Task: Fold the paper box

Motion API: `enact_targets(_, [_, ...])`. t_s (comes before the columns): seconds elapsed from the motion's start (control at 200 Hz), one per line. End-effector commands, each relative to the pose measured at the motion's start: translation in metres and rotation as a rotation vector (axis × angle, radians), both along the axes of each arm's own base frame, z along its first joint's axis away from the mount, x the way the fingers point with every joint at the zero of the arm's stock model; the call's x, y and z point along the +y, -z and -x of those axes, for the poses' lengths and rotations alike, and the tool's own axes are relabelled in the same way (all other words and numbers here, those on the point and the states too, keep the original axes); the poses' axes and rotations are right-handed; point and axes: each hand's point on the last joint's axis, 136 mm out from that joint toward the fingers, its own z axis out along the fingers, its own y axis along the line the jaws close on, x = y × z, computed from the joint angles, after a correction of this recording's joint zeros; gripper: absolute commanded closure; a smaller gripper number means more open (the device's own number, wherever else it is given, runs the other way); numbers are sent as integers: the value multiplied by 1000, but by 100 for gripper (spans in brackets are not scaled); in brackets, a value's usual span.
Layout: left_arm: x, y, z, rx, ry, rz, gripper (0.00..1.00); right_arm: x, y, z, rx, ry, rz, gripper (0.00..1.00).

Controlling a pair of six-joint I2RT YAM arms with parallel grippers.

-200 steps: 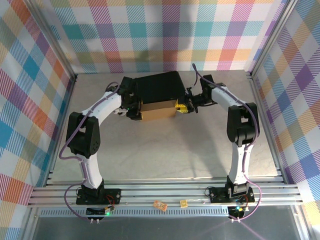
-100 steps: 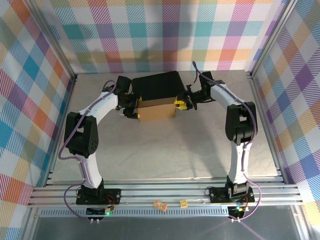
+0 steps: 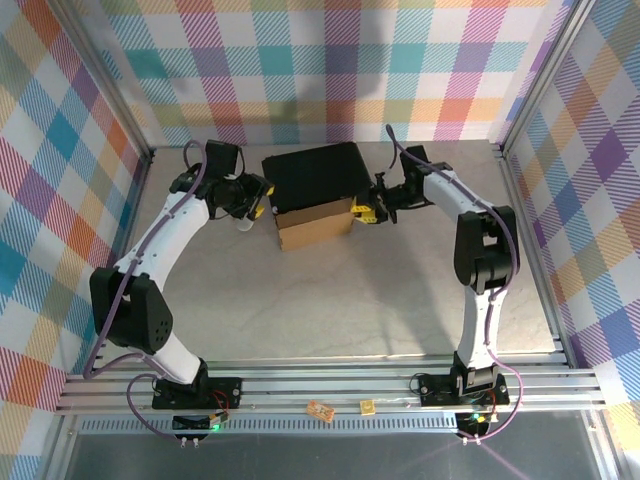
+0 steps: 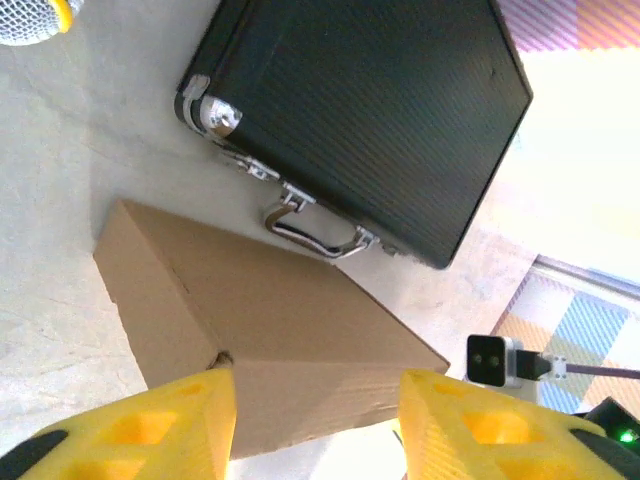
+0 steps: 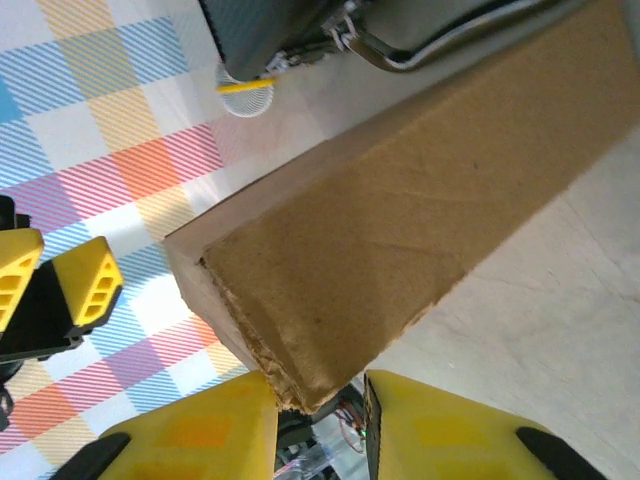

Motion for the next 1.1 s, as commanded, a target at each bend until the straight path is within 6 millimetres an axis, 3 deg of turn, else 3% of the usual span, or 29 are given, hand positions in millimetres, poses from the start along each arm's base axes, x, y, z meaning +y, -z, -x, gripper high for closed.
enact_targets(0.0, [-14,3,23,-7,171,-43,59,-21,25,17,-18,-13,167,70])
enact_targets(0.14, [-20,19,48,37,269,-129,62,-43,19,26,-107,18,255,61])
enact_targets(0.275, [-21,40,60,75,285,-134,62,-66,20,37,-125,41,398,57])
enact_targets(0.375, [-20,52,61,106,296,-154,61,-80,17,43,-139,94,475,57])
enact_targets(0.43, [-16,60,61,129,313,-191,61,-82,14,51,-135,132,475,63])
enact_targets(0.51, [-8,76,61,172,340,-266,61,-67,15,77,-129,133,471,74])
enact_targets(0.64, [-3,105,45,179,319,-296,65,-9,30,129,-117,112,414,100])
enact_targets(0.765, [-6,129,20,172,269,-293,67,45,50,157,-55,218,242,100])
enact_targets(0.885, [-10,148,5,165,251,-289,67,76,60,171,-14,245,213,100])
enact_targets(0.955, [-14,159,2,180,270,-276,68,84,66,173,-15,286,210,100])
enact_targets(1.095, [-16,172,0,186,298,-278,68,96,84,160,-2,403,152,100])
